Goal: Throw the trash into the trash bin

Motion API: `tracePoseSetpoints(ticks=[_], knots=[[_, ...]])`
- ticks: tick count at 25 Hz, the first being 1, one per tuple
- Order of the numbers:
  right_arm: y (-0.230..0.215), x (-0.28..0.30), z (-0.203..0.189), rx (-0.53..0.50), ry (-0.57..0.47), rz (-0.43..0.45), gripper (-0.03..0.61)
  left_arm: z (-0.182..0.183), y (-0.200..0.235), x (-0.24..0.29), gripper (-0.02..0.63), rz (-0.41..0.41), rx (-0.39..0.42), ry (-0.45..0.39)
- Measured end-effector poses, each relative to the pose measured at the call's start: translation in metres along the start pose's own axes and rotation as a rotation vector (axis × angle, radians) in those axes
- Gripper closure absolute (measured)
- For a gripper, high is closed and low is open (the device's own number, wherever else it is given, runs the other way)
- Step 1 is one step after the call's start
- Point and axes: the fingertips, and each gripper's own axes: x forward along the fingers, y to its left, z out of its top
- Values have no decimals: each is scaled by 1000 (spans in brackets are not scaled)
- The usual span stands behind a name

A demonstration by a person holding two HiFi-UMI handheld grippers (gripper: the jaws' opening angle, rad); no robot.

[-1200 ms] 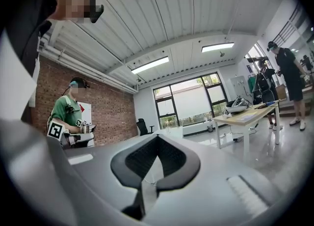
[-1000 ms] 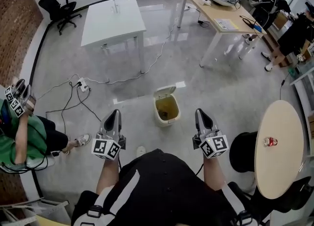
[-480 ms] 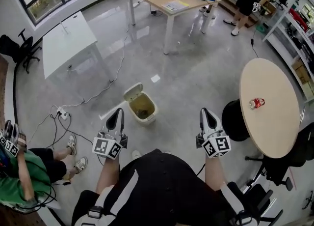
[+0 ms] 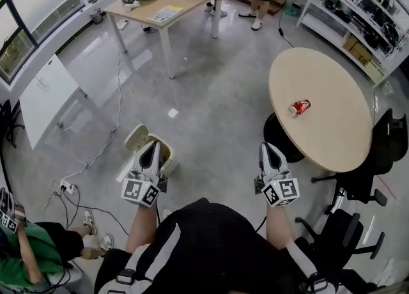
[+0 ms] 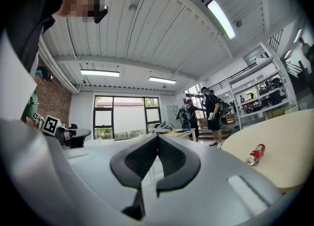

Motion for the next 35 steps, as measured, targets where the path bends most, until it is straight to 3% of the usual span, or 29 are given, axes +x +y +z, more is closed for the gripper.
tracePoseSetpoints(ticks=[10, 25, 35], knots=[[-56, -57, 5, 3, -20, -148, 572, -21, -64, 57, 612, -169, -31, 36], [-47, -128, 11, -7, -62, -454, 572, -34, -107, 108, 611, -499, -43, 121], [-28, -197, 8, 5, -74, -662, 572, -44, -162, 115, 611, -694, -135, 142]])
